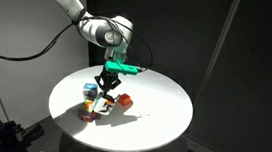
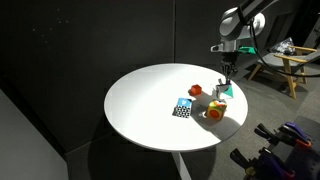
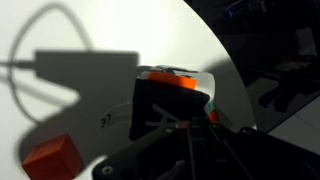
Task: Place the black and white toy on the orange and green toy
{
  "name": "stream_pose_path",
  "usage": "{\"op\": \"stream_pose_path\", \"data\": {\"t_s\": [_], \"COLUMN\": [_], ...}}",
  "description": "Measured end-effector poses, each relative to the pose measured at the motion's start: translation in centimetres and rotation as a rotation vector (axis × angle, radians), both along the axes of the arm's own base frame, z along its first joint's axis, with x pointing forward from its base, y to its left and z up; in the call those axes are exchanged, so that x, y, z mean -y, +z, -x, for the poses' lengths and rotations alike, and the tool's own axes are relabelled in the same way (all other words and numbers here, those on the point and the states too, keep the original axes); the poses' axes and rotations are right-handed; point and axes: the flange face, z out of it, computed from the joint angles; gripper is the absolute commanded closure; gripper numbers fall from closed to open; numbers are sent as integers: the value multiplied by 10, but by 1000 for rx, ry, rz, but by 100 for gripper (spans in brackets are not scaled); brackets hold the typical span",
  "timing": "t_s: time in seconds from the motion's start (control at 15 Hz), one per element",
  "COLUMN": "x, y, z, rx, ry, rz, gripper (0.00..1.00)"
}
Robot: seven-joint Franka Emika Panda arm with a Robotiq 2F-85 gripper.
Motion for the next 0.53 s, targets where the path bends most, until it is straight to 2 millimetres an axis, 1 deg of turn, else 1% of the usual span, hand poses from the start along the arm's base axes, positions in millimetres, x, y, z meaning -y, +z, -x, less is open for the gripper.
{"op": "stream_pose_path", "data": {"t_s": [0.27, 0.53], "x": [9, 13], "y": [-12, -22], "z": [-2, -4], "rx": [-21, -40], "ry": [-23, -43], "rz": [0, 1], "gripper": [97, 97]}}
